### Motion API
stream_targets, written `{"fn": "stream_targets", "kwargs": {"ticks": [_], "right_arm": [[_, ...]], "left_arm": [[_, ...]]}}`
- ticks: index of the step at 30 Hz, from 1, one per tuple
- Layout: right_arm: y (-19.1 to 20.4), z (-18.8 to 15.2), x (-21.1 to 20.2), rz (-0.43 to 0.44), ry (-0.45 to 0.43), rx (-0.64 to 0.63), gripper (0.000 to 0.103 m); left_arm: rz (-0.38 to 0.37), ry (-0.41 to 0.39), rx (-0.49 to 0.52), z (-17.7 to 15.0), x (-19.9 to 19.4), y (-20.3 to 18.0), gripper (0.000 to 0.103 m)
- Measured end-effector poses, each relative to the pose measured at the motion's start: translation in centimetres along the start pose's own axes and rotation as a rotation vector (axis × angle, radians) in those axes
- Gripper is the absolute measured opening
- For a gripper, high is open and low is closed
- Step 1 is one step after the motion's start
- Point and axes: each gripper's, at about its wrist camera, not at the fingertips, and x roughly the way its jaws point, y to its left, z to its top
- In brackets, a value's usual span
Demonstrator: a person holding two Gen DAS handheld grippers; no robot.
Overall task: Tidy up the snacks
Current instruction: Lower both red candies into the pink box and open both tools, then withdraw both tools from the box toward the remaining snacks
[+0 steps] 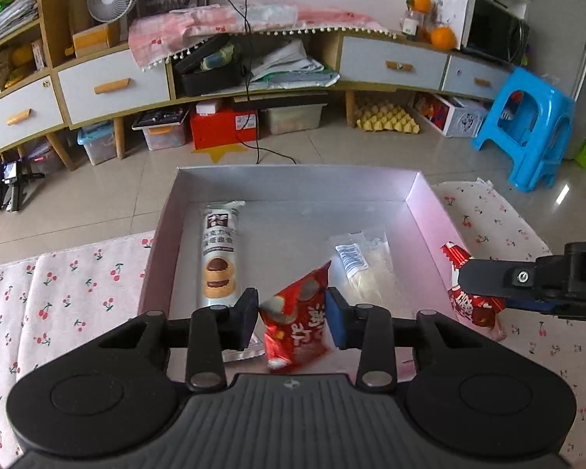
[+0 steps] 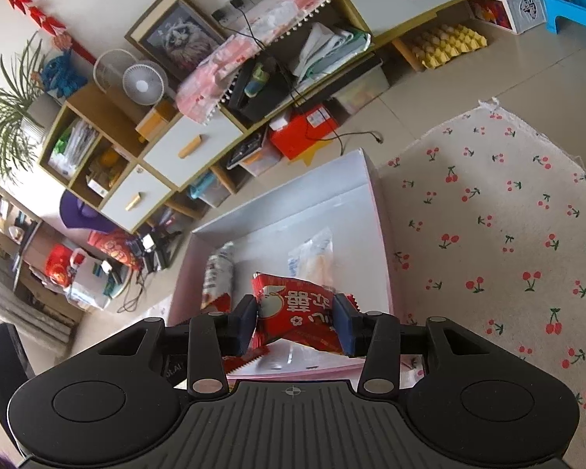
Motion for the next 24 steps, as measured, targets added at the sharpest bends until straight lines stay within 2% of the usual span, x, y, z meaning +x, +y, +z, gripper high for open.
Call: {"fn": "stream_targets", "kwargs": {"ticks": [2, 4, 5, 8, 12, 17, 24], "right_arm": [[-0.2, -0.1, 0.2, -0.005, 0.001, 0.013, 0.047], [-0.5, 0.0, 0.3, -0.003, 0.005, 0.033, 0.051], [-0.6, 0.1, 0.3, -0.002, 0.01, 0.04, 0.051], [-0.9, 0.1, 0.2, -0.007, 0.01, 0.054, 0.064], [-0.7, 0.1, -0.4, -0.011, 0.009, 0.054, 0.066], [-0.3, 0.2, -1.3, -0.022, 0.01, 0.033, 0.068], [1.0, -0.4, -3.7, -0.029, 0.02, 0.005, 0.08]], "left_arm": [[0.013, -0.005, 0.004, -0.1, -0.1, -0.1, 0.039], [0.015, -0.006, -0.004, 0.0, -0.1, 0.0, 0.053], [0.017, -0.008, -0.01, 0.1, -0.1, 0.0, 0.056], [0.012, -0.011, -0.022, 0.1, -0.3, 0.3, 0.06], [0.015, -0.007, -0.026, 0.1, -0.5, 0.3, 0.063], [0.015, -0.005, -0.044, 0.0, -1.5, 0.7, 0.073], [0.009, -0.014, -0.051, -0.5, -3.9, 0.8, 0.088]]}}
